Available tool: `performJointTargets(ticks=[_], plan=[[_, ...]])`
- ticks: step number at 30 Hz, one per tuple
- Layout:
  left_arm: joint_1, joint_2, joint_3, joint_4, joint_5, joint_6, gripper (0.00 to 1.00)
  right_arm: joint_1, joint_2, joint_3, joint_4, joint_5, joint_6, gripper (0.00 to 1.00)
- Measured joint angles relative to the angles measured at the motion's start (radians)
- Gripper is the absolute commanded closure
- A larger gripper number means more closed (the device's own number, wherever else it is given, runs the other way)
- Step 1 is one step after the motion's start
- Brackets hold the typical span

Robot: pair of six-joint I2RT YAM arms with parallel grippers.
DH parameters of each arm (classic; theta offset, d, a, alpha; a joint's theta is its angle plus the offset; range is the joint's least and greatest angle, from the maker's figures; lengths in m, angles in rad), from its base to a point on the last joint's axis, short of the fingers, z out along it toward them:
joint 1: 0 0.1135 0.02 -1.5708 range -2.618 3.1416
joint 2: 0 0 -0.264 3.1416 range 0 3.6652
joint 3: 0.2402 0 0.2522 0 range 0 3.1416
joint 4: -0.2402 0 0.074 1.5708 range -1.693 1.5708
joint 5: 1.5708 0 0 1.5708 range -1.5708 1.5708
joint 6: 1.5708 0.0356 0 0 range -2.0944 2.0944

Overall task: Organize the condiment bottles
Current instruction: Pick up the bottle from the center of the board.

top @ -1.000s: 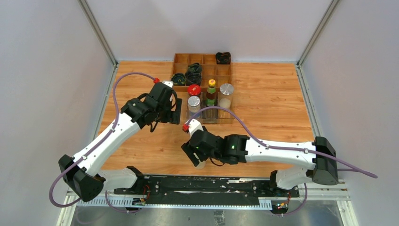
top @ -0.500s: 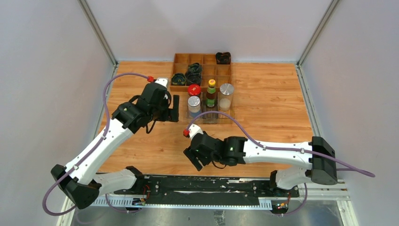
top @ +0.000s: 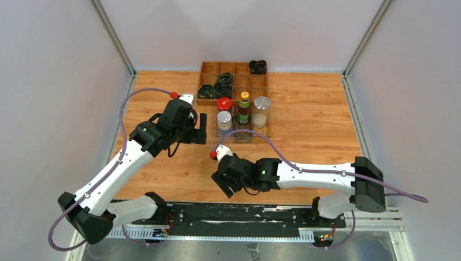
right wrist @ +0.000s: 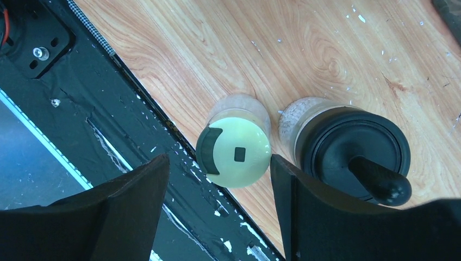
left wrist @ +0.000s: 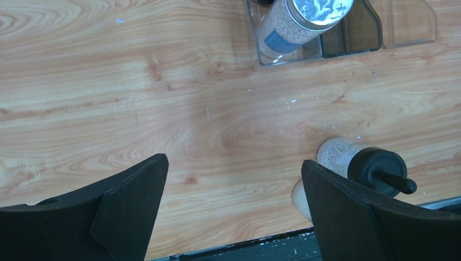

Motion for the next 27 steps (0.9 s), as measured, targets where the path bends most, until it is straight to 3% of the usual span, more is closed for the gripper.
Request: performJointTargets(ticks=[27], plan=[[0.000,-0.029,-0.001,0.001,0.002,-0.003,0.00,0.000,0.054,0.002,0.001,0.013,-0.001,0.35]])
